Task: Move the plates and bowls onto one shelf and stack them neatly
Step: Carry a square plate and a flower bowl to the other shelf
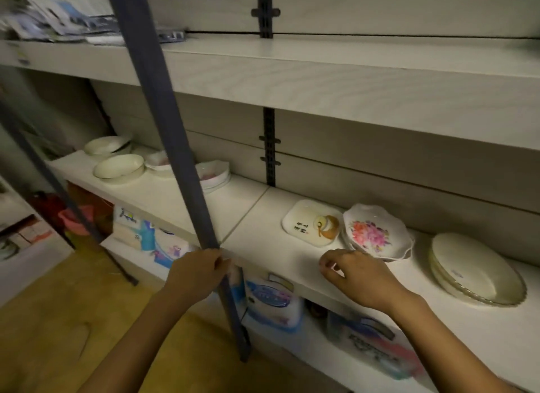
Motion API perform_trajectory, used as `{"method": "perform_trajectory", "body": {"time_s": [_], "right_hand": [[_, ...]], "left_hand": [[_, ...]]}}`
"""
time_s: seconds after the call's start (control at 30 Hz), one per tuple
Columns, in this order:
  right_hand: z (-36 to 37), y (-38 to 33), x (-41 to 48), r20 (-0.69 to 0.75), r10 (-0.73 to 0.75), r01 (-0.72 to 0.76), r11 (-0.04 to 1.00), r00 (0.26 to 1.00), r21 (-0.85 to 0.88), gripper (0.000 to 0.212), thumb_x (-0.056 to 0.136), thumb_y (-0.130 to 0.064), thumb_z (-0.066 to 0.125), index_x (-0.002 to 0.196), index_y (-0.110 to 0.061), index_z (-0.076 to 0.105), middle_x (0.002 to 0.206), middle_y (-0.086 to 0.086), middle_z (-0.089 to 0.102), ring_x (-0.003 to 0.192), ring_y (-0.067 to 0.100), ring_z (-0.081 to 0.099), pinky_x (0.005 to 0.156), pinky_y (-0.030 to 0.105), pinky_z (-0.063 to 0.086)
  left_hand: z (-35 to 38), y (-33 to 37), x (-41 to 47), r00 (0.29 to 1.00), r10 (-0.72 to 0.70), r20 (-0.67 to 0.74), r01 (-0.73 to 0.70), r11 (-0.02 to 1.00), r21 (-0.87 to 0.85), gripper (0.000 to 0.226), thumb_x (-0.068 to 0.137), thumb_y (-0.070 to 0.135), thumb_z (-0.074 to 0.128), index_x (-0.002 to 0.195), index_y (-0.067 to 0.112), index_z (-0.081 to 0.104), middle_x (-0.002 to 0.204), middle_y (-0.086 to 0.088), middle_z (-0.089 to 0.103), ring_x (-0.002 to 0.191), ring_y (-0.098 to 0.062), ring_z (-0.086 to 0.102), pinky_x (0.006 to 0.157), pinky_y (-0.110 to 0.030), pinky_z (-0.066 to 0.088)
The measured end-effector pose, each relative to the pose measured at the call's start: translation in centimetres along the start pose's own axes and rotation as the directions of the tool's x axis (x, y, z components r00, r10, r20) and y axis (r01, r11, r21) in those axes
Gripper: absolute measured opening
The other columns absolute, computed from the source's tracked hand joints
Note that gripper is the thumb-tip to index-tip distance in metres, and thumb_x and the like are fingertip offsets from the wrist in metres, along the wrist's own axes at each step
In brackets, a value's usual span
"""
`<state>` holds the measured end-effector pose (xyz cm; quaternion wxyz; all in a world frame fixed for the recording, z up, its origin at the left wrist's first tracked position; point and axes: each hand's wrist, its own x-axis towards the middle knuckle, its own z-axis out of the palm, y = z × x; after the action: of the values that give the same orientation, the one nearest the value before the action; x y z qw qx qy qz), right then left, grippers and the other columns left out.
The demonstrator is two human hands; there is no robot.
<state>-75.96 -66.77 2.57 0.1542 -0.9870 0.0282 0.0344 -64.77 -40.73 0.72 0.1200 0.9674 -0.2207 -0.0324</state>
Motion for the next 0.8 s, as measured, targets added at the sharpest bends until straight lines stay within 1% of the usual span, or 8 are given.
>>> {"method": "perform_trajectory", "body": {"time_s": [0.07,0.13,0.27,0.3,0.37,0.47,0.6,0.8], "right_hand": [[0.6,-2.6,1.1,-0.02,-0.005,0.005,1.0,1.0,-0.008,0.032,0.096,-0.043,0.036,0.117,-0.03,0.057,0.123,-0.007,0.062,0.108,0.019,0.059,0.084,0.034,0.049],[1.3,-5.3,2.3,-0.031,-0.011,0.011,1.0,0.999,-0.009,0.032,0.095,-0.043,0.037,0.117,-0.03,0.056,0.124,-0.006,0.061,0.109,0.02,0.058,0.084,0.034,0.047],[2.9,-10.6,4.7,-0.057,-0.018,0.017,1.0,0.998,-0.011,0.031,0.096,-0.042,0.037,0.12,-0.029,0.054,0.125,-0.005,0.06,0.11,0.02,0.057,0.075,0.03,0.039],[3.3,-11.8,5.2,-0.071,-0.023,0.022,1.0,0.997,-0.014,0.032,0.096,-0.042,0.037,0.12,-0.029,0.054,0.125,-0.006,0.06,0.109,0.02,0.057,0.073,0.029,0.037],[3.8,-14.1,6.2,-0.085,-0.032,0.031,0.999,0.996,-0.004,0.031,0.096,-0.042,0.037,0.12,-0.03,0.053,0.123,-0.006,0.061,0.107,0.018,0.058,0.072,0.027,0.036],[4.5,-17.4,7.8,-0.07,-0.059,0.061,0.998,0.996,0.025,0.031,0.096,-0.043,0.037,0.117,-0.028,0.055,0.12,-0.005,0.062,0.103,0.019,0.059,0.073,0.029,0.043],[5.2,-21.1,10.4,-0.076,-0.109,0.113,0.993,0.991,0.039,0.03,0.096,-0.041,0.039,0.114,-0.025,0.057,0.117,-0.002,0.063,0.101,0.02,0.061,0.082,0.035,0.052],[5.9,-25.1,15.8,-0.072,-0.16,0.168,0.98,0.984,0.111,0.027,0.095,-0.038,0.042,0.111,-0.022,0.059,0.11,-0.001,0.065,0.095,0.017,0.063,0.079,0.031,0.053]], "left_hand": [[-0.7,-3.0,-0.2,0.999,0.034,0.003,-0.034,0.999,-0.023,0.024,0.095,0.039,0.039,0.089,0.021,0.054,0.082,0.005,0.053,0.078,-0.012,0.053,0.071,-0.02,0.041],[-1.5,-5.7,-0.5,0.998,0.066,0.01,-0.066,0.997,-0.045,0.018,0.095,0.037,0.04,0.083,0.025,0.047,0.072,0.01,0.048,0.073,-0.007,0.05,0.063,-0.015,0.036],[-3.0,-10.5,-0.9,0.994,0.099,-0.05,-0.099,0.995,-0.01,0.027,0.095,0.037,0.041,0.07,0.029,0.039,0.061,0.012,0.043,0.058,0.0,0.043,0.053,-0.012,0.027],[-3.4,-11.7,-0.9,0.993,0.097,-0.07,-0.098,0.995,-0.01,0.025,0.095,0.037,0.042,0.072,0.026,0.042,0.062,0.01,0.046,0.059,-0.001,0.046,0.054,-0.012,0.029],[-4.1,-13.9,-0.9,0.993,0.071,-0.091,-0.072,0.997,-0.008,0.026,0.094,0.037,0.043,0.079,0.018,0.052,0.072,0.003,0.059,0.069,-0.013,0.057,0.062,-0.022,0.043],[-4.9,-17.0,-0.7,0.994,0.042,-0.098,-0.043,0.999,-0.01,0.033,0.093,0.038,0.043,0.087,0.01,0.06,0.083,-0.006,0.068,0.077,-0.021,0.062,0.072,-0.034,0.051],[-5.4,-21.0,0.4,0.991,0.049,-0.126,-0.054,0.998,-0.033,0.032,0.094,0.036,0.043,0.086,0.009,0.059,0.082,-0.008,0.068,0.075,-0.021,0.063,0.067,-0.029,0.048],[-6.0,-25.9,4.2,0.992,0.044,-0.117,-0.05,0.998,-0.042,0.028,0.093,0.038,0.045,0.089,0.013,0.057,0.094,-0.004,0.07,0.083,-0.016,0.066,0.071,-0.024,0.053]]}}
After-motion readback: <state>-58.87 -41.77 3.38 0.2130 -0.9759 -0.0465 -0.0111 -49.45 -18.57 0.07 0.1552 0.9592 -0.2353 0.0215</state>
